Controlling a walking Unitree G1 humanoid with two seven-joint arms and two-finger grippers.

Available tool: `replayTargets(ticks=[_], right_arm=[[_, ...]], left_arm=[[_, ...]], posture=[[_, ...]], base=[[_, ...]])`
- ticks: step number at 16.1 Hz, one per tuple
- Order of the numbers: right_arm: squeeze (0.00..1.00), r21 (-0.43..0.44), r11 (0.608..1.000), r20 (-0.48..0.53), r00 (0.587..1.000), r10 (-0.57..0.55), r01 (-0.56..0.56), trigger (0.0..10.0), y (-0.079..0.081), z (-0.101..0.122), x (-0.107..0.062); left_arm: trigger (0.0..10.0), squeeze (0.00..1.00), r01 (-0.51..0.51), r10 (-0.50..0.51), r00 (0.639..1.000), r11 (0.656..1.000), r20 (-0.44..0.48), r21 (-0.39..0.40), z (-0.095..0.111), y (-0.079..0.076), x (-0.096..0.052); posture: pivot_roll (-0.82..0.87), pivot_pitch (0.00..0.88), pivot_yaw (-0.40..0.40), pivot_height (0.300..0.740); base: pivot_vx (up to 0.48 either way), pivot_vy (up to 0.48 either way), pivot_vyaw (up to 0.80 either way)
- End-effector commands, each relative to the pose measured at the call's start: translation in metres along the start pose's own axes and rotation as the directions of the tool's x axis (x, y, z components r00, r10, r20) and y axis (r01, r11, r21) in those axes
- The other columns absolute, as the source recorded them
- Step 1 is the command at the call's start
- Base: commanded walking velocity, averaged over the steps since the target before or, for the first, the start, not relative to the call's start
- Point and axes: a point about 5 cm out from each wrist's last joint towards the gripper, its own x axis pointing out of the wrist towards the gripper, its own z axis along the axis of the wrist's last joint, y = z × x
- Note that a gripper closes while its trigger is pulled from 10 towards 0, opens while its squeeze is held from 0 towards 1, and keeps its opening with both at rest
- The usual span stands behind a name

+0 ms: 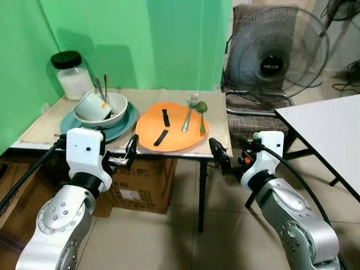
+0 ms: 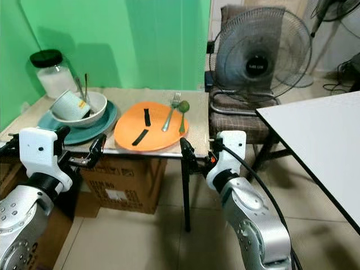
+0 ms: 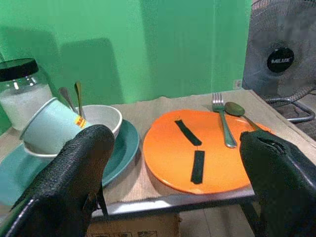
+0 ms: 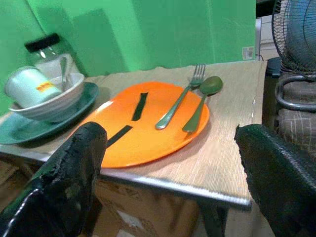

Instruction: Setting the table

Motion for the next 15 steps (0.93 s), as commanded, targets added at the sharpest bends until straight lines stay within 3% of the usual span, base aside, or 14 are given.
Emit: replayTargets(ticks=[1, 3, 10, 15], right_arm=[[0.0, -0.028, 1.0, 0.01, 1.0, 0.009, -0.008, 10.0, 0.002, 0.003, 0.005], [0.0, -0.032, 0.999, 0.017, 1.0, 0.0, 0.001, 10.0, 0.002, 0.005, 0.01], [0.0, -0.066, 0.997, 0.064, 0.998, -0.028, 0.032, 10.0, 0.0, 0.021, 0.027], [0.0, -0.131, 0.989, 0.007, 0.997, -0.072, 0.072, 10.0, -0.013, 0.018, 0.025]], left_arm=[[10.0, 0.0, 0.015, -0.015, 1.0, 1.0, -0.012, 0.006, -0.001, -0.001, 0.0], [10.0, 0.0, 0.023, -0.023, 1.0, 1.0, -0.019, 0.008, -0.002, -0.001, 0.0], [10.0, 0.0, 0.152, -0.146, 0.985, 0.986, -0.089, 0.065, -0.019, -0.005, 0.001], [10.0, 0.0, 0.3, -0.296, 0.953, 0.951, -0.069, 0.077, -0.018, -0.025, 0.01]], posture=[[0.02, 0.0, 0.06, 0.74], [0.02, 0.0, 0.06, 0.74], [-0.02, 0.0, 0.057, 0.74], [-0.05, 0.0, 0.07, 0.74]], base=[[0.311, 0.0, 0.8], [0.313, 0.0, 0.8], [0.313, 0.0, 0.0], [0.313, 0.0, 0.0]])
